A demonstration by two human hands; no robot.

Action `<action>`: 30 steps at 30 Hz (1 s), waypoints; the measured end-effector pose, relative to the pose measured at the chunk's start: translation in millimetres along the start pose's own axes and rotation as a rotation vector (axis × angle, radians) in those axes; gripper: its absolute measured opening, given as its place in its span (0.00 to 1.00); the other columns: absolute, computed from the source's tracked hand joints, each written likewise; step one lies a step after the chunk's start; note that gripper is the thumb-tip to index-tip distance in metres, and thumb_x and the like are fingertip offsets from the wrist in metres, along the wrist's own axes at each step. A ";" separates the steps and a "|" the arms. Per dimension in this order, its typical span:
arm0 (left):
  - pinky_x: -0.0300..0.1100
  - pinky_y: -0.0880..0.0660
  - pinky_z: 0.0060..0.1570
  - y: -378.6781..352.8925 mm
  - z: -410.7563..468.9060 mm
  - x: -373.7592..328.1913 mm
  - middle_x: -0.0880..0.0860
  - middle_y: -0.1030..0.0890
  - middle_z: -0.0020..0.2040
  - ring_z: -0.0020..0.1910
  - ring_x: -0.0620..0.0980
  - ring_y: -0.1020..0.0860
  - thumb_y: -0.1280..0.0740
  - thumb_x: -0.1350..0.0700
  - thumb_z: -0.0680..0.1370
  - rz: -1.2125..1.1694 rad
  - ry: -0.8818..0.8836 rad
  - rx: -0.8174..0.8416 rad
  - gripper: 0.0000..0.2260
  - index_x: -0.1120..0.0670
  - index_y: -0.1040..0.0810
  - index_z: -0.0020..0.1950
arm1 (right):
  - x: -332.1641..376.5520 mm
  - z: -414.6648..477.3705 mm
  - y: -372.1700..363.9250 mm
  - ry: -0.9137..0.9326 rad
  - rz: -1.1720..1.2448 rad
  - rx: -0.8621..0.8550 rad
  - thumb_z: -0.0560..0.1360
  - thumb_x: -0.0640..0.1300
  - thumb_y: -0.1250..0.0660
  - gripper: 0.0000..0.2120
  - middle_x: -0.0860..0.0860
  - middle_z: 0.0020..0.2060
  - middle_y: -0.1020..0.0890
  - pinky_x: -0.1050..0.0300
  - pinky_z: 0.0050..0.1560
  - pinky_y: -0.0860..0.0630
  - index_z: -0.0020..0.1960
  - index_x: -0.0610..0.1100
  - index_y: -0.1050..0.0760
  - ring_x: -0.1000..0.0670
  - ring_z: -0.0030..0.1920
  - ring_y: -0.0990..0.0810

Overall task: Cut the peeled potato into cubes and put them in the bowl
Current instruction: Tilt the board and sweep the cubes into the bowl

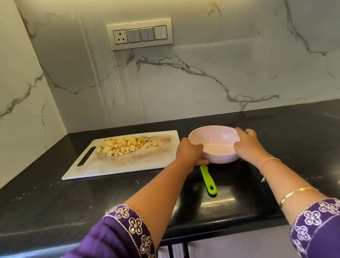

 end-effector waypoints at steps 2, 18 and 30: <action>0.49 0.18 0.37 9.1 -0.1 -1.6 0.61 0.25 0.57 0.37 0.61 0.18 0.42 0.64 0.77 -0.007 -0.027 -0.004 0.18 0.58 0.35 0.67 | 2.1 -0.3 3.7 -0.010 0.045 -0.012 0.77 0.32 0.48 0.30 0.44 0.75 0.47 0.51 0.64 0.36 0.78 0.44 0.49 0.40 0.71 0.39; 0.34 0.31 0.20 180.1 -40.6 18.6 0.53 0.21 0.35 0.21 0.42 0.26 0.40 0.63 0.79 -0.005 -0.216 -0.230 0.13 0.57 0.22 0.60 | 99.3 -56.7 -70.3 0.116 0.252 0.144 0.70 0.31 0.46 0.16 0.42 0.50 0.22 0.58 0.39 0.33 0.52 0.38 0.25 0.40 0.49 0.24; 0.34 0.28 0.23 266.3 -79.6 52.7 0.55 0.21 0.40 0.25 0.43 0.24 0.43 0.66 0.77 0.065 -0.172 -0.221 0.15 0.58 0.22 0.59 | 142.1 -118.5 -141.0 0.199 0.229 0.341 0.71 0.33 0.44 0.26 0.45 0.60 0.24 0.55 0.52 0.27 0.68 0.44 0.30 0.44 0.57 0.26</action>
Point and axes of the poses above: each hand's wrist, its own z-axis towards the middle knuckle, its own y-axis out of the back of the hand, x = y × z, the point moved 6 cm from there along z, towards the middle knuckle
